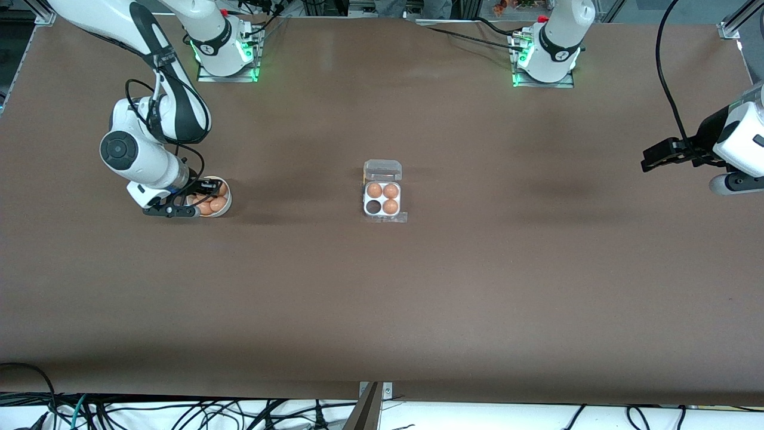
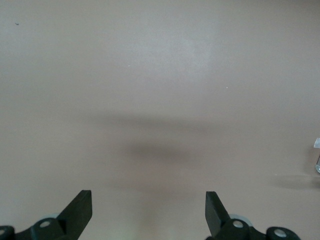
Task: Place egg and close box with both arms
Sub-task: 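Grasp one brown egg from the bowl with the right gripper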
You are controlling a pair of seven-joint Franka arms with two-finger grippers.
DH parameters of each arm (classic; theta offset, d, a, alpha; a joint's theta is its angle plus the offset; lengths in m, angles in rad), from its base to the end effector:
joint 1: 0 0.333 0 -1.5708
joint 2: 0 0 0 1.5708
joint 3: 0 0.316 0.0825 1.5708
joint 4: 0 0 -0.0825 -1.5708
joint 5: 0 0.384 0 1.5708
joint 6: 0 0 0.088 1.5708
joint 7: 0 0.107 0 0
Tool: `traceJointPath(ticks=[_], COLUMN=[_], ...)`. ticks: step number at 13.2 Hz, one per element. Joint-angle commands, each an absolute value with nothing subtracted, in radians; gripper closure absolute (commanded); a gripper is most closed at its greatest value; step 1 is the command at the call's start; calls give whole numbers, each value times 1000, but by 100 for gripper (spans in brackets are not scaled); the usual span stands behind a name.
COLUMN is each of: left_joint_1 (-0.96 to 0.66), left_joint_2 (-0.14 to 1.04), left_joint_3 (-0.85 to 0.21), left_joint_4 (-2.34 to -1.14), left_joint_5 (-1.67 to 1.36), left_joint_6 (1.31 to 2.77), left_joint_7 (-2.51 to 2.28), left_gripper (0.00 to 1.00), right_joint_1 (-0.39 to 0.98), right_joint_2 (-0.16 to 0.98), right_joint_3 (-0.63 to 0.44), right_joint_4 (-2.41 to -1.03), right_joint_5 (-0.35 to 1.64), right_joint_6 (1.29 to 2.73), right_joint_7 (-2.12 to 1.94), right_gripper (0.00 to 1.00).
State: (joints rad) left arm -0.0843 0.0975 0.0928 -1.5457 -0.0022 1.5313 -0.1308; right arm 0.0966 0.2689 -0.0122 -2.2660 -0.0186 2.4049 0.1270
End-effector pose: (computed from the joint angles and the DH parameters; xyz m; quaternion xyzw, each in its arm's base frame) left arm 0.5772 0.0022 0.5780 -0.9960 -0.0695 0.0554 0.0068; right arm 0.5217 0.0439 0.2298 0.9978 -0.0139 -0.0638 0.0142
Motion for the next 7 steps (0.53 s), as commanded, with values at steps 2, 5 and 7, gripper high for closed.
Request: traceJointPath(ticks=[2, 5, 7], left_joint_1=[-78, -78, -78], left_joint_2=[104, 104, 104], left_joint_3=[92, 92, 92], left_joint_4=[-1520, -1520, -1520], left_joint_5=[-23, -23, -23], left_joint_6=[1514, 1514, 1514], left_joint_7=[-109, -109, -109], left_gripper=[0, 0, 0], right_joint_1=[94, 95, 95], right_joint_2=[261, 250, 242], right_joint_3=[-14, -14, -12], right_joint_4=[-2279, -2267, -2241], right_joint_5=[-15, -15, -14], right_joint_6=[2418, 2407, 2386], right_joint_7=[107, 110, 110], right_gripper=[76, 80, 80])
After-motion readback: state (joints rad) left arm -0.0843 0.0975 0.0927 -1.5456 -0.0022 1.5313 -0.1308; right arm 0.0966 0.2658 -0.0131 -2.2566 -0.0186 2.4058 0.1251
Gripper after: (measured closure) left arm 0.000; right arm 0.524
